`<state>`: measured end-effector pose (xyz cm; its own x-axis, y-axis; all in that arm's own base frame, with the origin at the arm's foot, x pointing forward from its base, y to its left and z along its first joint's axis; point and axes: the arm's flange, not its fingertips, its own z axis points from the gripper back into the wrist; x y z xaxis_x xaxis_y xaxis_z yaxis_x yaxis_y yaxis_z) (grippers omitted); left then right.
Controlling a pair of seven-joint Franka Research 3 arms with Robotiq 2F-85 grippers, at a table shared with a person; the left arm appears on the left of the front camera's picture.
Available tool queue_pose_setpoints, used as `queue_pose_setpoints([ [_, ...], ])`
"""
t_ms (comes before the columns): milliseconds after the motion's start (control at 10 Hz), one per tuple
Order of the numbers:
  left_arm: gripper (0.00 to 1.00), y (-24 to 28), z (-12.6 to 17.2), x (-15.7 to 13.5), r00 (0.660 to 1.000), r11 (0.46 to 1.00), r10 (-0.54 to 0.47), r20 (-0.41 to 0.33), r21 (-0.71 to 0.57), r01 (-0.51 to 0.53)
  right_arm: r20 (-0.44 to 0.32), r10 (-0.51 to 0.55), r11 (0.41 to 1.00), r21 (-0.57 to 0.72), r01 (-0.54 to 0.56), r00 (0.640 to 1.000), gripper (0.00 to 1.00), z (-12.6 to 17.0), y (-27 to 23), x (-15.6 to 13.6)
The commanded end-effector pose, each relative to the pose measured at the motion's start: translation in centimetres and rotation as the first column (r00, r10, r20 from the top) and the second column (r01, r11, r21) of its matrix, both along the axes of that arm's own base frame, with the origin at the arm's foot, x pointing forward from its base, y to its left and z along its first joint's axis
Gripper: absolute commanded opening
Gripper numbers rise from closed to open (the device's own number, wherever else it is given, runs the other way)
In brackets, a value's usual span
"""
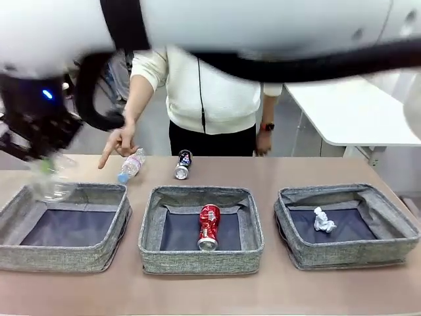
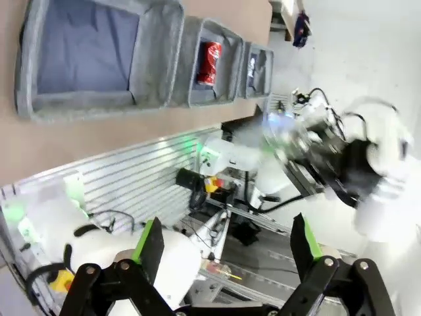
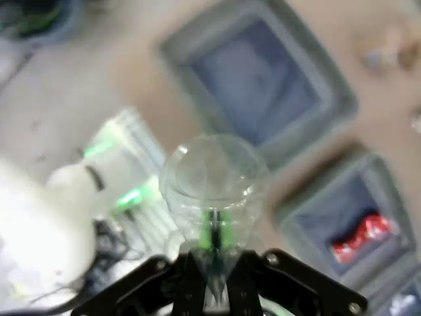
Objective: Sort the waste into the appropriate baskets.
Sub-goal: Place the picked waste into the Fabric basket indicated by the person.
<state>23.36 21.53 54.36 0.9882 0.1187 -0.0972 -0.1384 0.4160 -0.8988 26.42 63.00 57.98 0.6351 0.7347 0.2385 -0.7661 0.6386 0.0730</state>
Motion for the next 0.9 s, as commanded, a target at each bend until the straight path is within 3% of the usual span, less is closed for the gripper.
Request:
queue_pose_setpoints([
  [0,1.0,-0.9,-0.2,1.3,1.0,0.999,-0.012,0.022,0.034,0.011,-0.062,0.064,0.995,0.078,-0.059,0.996,0.03,2.6,-0.4,-1.2],
  [100,1.0,-0.9,-0.2,1.3,1.0,0.999,-0.012,0.022,0.034,0.011,0.0,0.0,1.0,0.0,0.0,1.0,0.03,0.0,0.0,0.0],
  [200,1.0,-0.9,-0.2,1.3,1.0,0.999,-0.012,0.022,0.034,0.011,0.125,0.351,0.878,0.301,-0.372,0.928,0.03,2.2,-1.8,-0.9],
  [300,1.0,-0.9,-0.2,1.3,1.0,0.999,-0.012,0.022,0.034,0.011,0.181,0.412,0.796,0.406,-0.449,0.893,0.03,1.5,-2.5,2.0],
  [400,1.0,-0.9,-0.2,1.3,1.0,0.999,-0.012,0.022,0.034,0.011,0.175,0.503,0.695,0.5,-0.517,0.846,0.03,-0.1,-2.9,4.4],
  [500,1.0,-0.9,-0.2,1.3,1.0,0.999,-0.012,0.022,0.034,0.011,0.206,0.493,0.646,0.565,-0.514,0.845,0.03,-1.7,-2.9,6.4],
  [800,1.0,-0.9,-0.2,1.3,1.0,0.999,-0.012,0.022,0.034,0.011,0.144,0.521,0.683,0.521,-0.512,0.841,0.03,-5.7,-3.1,7.8],
])
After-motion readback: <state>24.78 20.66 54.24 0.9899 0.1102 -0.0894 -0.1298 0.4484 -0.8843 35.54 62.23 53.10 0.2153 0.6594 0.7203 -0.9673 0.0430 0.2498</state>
